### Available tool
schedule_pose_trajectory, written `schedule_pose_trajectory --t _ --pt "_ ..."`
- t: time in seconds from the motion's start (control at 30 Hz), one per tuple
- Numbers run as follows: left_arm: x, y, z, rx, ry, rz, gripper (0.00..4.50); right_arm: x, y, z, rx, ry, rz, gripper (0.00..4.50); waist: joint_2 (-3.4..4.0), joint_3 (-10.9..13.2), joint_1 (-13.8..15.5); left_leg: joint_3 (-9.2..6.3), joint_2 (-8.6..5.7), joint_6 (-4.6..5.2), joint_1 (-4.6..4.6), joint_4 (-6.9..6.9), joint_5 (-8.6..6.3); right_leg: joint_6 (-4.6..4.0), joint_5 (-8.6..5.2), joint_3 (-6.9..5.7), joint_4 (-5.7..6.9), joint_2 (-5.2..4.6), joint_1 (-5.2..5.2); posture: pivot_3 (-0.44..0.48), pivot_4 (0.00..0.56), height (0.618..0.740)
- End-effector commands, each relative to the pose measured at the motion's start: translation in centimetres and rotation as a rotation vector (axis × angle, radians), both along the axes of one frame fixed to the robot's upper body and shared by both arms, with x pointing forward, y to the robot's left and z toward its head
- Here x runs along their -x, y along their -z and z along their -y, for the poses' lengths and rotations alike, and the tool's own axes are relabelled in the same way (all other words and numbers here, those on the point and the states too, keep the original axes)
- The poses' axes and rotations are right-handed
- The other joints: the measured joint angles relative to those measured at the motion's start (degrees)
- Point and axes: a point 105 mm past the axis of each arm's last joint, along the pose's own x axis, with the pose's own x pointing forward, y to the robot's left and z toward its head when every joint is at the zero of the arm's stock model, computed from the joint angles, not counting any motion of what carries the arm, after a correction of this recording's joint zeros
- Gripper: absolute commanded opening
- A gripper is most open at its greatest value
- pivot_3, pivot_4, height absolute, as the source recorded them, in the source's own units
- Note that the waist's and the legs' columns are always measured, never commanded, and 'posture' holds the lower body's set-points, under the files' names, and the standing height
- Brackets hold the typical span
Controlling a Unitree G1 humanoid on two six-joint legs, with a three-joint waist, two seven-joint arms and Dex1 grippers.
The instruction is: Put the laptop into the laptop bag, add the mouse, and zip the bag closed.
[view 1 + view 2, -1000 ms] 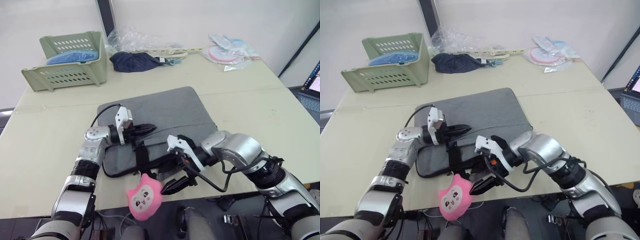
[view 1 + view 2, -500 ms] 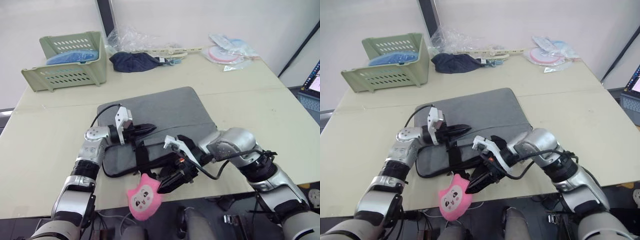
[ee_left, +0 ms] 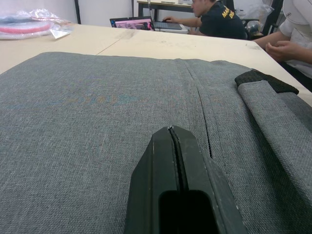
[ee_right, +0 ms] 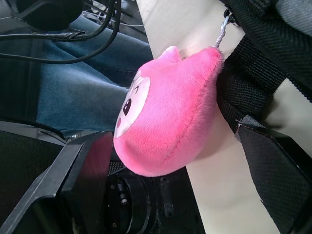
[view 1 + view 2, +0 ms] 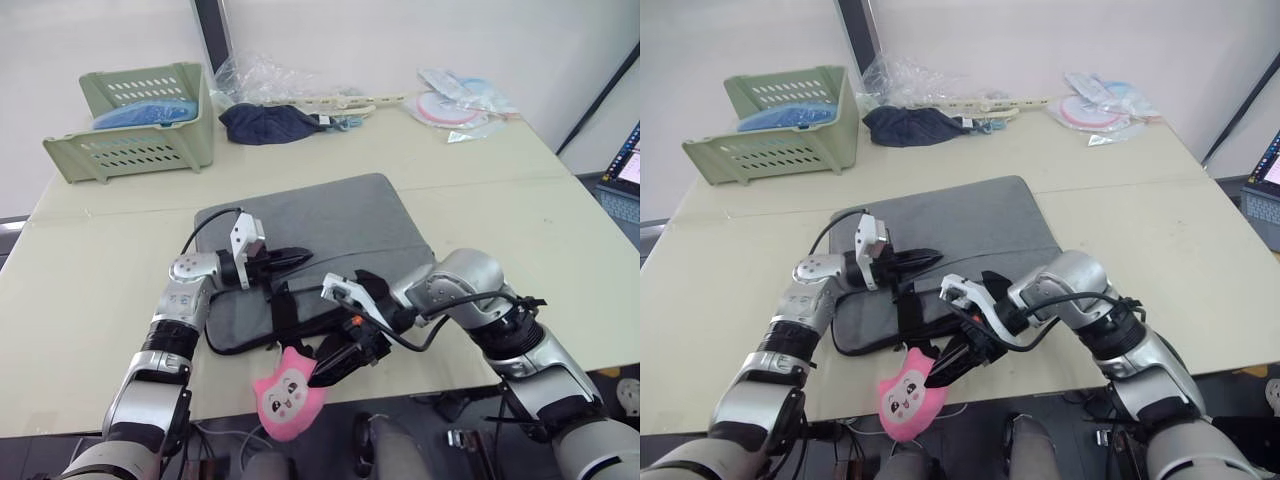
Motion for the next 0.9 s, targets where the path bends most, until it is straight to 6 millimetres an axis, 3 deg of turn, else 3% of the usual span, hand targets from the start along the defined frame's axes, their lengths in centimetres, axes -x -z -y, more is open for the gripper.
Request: schedule_pose_trajectory --t 0.03,0.13,0.23,0.5,0.9 --pt "1.2 5.6 -1.1 -0.103 -0.045 -0.199 0.04 0.0 -0.6 -0.4 -0.009 -0.01 0.007 4.5 0.0 0.0 0.0 0.0 0.0 0.0 0.0 0.0 0.0 0.0 0.0 0.0 0.0 0.0 0.0 0.0 0.15 0.74" --pt "1.2 5.6 -1.1 -0.102 -0.046 -0.199 0.04 0.0 -0.5 -0.5 -0.005 -0.008 -0.001 4.5 0.0 0.0 0.0 0.0 0.0 0.0 0.0 0.0 0.0 0.0 0.0 0.0 0.0 0.0 0.0 0.0 0.15 0.74" --pt "1.2 5.6 -1.1 -0.102 -0.046 -0.199 0.0 0.4 -0.4 -0.7 -0.001 -0.016 -0.017 3.7 0.0 0.0 0.0 0.0 0.0 0.0 0.0 0.0 0.0 0.0 0.0 0.0 0.0 0.0 0.0 0.0 0.15 0.74" --pt "1.1 5.6 -1.2 -0.103 -0.049 -0.2 0.0 0.3 -0.4 -0.8 -0.001 -0.009 -0.03 0.25 0.0 0.0 0.0 0.0 0.0 0.0 0.0 0.0 0.0 0.0 0.0 0.0 0.0 0.0 0.0 0.0 0.15 0.74" --pt "1.3 5.7 -1.0 -0.103 -0.041 -0.202 0.0 -0.6 -1.7 0.0 -0.023 0.039 -0.007 0.11 0.0 0.0 0.0 -0.01 0.0 0.0 0.0 -0.01 0.0 0.0 0.0 0.0 -0.01 -0.01 0.0 0.0 0.15 0.74"
